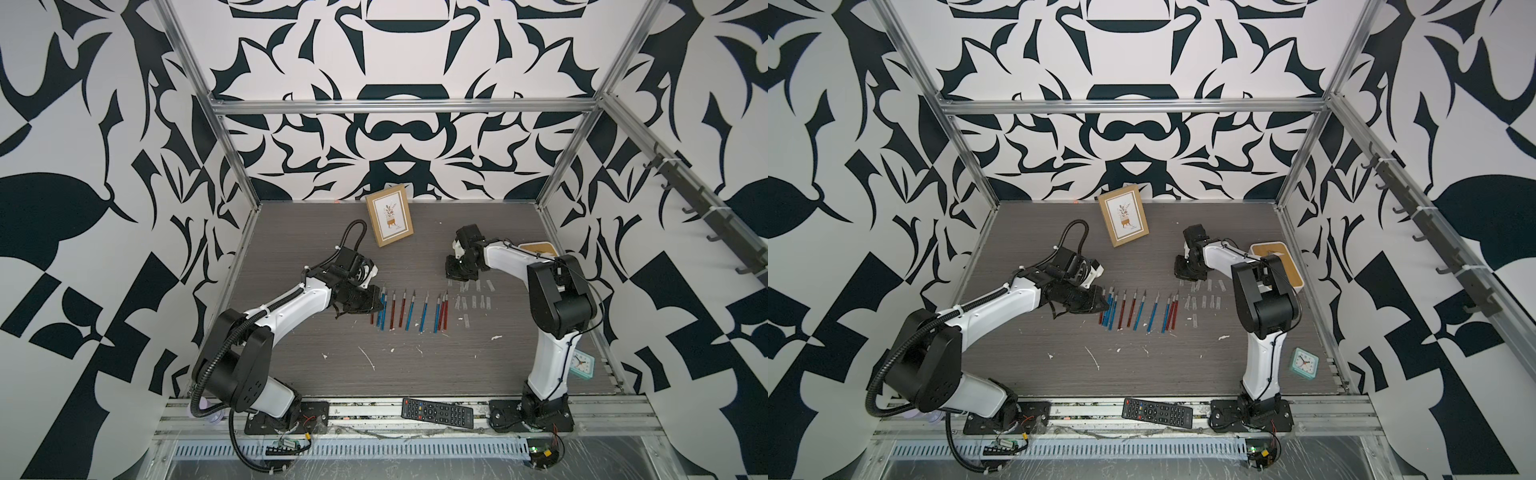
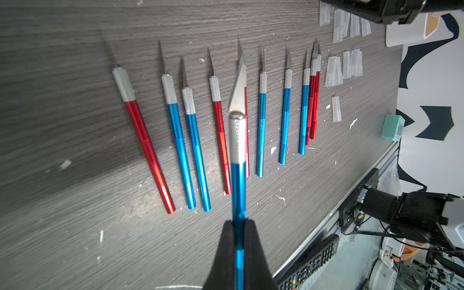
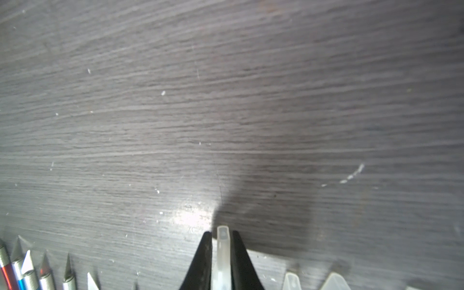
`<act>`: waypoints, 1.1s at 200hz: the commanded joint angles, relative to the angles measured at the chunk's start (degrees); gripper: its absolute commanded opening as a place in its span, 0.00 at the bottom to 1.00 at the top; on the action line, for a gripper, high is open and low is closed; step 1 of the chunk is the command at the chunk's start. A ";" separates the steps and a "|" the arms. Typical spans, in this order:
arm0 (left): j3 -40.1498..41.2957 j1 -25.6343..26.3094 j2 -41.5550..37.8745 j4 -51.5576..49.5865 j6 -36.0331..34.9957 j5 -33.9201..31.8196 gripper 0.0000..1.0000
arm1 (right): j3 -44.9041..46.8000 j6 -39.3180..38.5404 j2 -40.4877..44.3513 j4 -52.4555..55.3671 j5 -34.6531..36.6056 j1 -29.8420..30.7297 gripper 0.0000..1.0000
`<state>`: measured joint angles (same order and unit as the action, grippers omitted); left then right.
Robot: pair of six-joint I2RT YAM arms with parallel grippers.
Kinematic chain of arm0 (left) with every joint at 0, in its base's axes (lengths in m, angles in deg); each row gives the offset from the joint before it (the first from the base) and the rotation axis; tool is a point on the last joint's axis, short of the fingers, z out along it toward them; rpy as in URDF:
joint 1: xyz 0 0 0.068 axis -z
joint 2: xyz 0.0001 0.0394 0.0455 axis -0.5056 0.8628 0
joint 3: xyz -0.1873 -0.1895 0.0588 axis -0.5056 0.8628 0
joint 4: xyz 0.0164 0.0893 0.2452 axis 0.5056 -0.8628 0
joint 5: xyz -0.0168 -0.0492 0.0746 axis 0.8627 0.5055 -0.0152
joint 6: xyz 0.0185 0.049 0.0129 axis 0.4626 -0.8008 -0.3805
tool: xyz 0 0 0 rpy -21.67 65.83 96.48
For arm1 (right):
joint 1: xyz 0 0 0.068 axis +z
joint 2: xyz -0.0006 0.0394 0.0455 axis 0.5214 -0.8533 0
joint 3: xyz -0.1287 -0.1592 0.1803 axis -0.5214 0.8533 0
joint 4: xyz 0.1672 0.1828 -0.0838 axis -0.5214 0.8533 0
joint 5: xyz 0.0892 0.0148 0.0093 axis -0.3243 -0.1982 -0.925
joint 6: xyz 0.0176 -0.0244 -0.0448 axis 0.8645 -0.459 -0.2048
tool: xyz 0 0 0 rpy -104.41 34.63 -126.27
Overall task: Remove protective caps from carving knives
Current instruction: Place the protective sleeve at the center of the board, then place the carving knife at the center of the board.
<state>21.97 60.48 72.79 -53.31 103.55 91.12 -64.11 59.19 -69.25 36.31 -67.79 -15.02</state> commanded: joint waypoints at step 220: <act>-0.34 -3.36 1.57 -1.15 0.36 -9.23 0.00 | 3.59 -0.88 20.88 4.53 2.72 -4.17 0.89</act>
<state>21.95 57.62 73.70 -53.20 103.68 83.99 -61.71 57.81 -50.10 40.55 -65.98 -19.00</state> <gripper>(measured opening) 0.070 0.832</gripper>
